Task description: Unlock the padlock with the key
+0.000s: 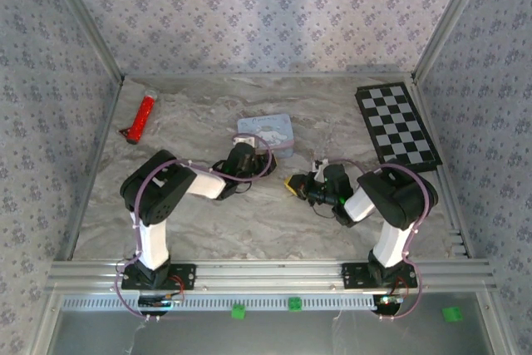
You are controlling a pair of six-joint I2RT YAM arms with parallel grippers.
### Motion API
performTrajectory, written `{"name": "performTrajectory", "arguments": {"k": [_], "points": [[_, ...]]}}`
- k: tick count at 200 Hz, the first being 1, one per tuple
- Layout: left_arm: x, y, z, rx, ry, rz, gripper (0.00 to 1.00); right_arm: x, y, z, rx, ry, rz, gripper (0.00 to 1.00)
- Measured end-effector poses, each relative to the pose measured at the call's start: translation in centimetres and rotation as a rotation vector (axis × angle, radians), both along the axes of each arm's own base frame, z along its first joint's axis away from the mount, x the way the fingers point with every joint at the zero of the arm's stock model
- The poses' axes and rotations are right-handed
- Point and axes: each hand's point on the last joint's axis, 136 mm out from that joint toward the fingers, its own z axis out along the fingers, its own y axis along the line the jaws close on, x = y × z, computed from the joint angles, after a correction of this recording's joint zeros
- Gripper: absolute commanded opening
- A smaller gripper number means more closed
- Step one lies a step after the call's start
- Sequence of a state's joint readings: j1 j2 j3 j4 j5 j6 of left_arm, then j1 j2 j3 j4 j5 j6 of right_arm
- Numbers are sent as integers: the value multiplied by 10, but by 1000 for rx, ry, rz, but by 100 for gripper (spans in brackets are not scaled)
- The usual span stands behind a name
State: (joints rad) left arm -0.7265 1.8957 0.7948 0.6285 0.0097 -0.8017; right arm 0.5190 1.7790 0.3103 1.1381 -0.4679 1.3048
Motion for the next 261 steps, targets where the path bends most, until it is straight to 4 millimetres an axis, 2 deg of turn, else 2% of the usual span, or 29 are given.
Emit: {"name": "performTrajectory", "arguments": {"k": [42,95,137,172,231,261], "points": [[4,-1,-4,9,8,9,24,1,1,1,14,1,-3,0],[3,-4,-1,-17,14,3,11,1,1,1,16,2,-3,0],[-5,-4,1,-73,68,3,9,2,2,4,33,10,-10,0],[-19,-10,1,-145,178,-8,8,7,5,7,55,13,-17,0],[-26,-17,14,-259,282,16,7,6,17,0,103,47,-16,0],[-28,-19,17,-281,315,24,7,8,19,3,123,39,-22,0]]}}
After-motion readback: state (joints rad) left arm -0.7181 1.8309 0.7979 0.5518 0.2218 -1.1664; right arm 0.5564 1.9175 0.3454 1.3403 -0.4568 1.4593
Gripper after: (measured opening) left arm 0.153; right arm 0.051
